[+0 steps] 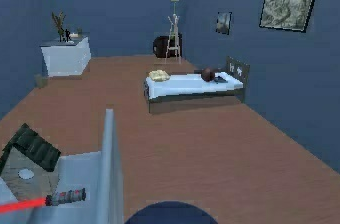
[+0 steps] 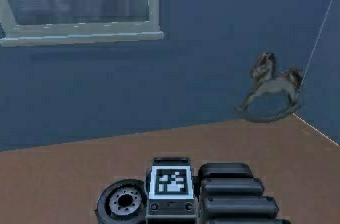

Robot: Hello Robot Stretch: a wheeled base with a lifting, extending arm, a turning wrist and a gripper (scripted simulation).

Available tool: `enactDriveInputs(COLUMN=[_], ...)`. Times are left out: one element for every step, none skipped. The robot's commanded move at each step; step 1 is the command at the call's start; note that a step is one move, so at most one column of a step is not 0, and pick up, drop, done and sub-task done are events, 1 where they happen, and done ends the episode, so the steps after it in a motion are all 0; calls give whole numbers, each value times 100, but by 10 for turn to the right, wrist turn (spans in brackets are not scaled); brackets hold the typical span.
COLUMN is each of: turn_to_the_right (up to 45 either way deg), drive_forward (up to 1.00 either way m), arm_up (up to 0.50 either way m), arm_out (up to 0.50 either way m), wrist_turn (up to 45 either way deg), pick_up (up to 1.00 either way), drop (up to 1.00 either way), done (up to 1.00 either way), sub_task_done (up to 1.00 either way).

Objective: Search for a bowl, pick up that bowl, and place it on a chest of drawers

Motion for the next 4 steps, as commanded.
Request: enactDriveInputs(turn_to_the_right=[0, 0, -450, 0], drive_forward=[100, 80, 0, 95], arm_up=[0, 0, 0, 0], arm_out=[0, 0, 0, 0], wrist_turn=[0, 0, 0, 0], pick_up=[0, 0, 0, 0], drop=[0, 0, 0, 0], done=[0, 0, 0, 0], sub_task_done=[0, 0, 0, 0])
